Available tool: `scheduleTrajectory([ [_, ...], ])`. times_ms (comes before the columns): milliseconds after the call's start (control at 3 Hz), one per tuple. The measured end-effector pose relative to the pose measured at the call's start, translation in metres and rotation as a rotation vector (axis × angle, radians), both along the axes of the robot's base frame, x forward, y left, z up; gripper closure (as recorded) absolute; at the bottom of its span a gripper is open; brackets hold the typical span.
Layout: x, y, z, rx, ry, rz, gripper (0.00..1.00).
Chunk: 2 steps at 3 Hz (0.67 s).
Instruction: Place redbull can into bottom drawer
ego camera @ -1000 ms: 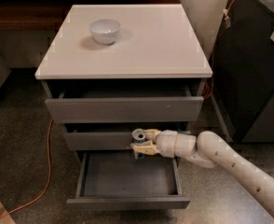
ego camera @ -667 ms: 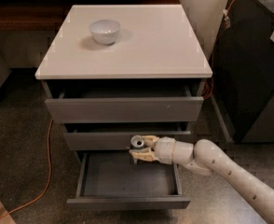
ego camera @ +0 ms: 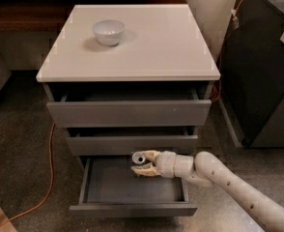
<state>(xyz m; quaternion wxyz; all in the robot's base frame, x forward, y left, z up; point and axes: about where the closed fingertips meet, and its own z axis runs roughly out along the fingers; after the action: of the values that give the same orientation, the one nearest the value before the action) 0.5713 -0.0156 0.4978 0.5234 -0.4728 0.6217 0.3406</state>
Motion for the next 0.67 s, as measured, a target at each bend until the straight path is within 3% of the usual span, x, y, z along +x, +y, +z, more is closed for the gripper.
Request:
scheduleTrajectory([
  [333, -0.008, 0.013, -0.03, 0.023, 0.004, 0.034, 1.0],
  [667, -0.009, 0.019, -0.046, 0.037, 0.038, 0.054, 1.0],
])
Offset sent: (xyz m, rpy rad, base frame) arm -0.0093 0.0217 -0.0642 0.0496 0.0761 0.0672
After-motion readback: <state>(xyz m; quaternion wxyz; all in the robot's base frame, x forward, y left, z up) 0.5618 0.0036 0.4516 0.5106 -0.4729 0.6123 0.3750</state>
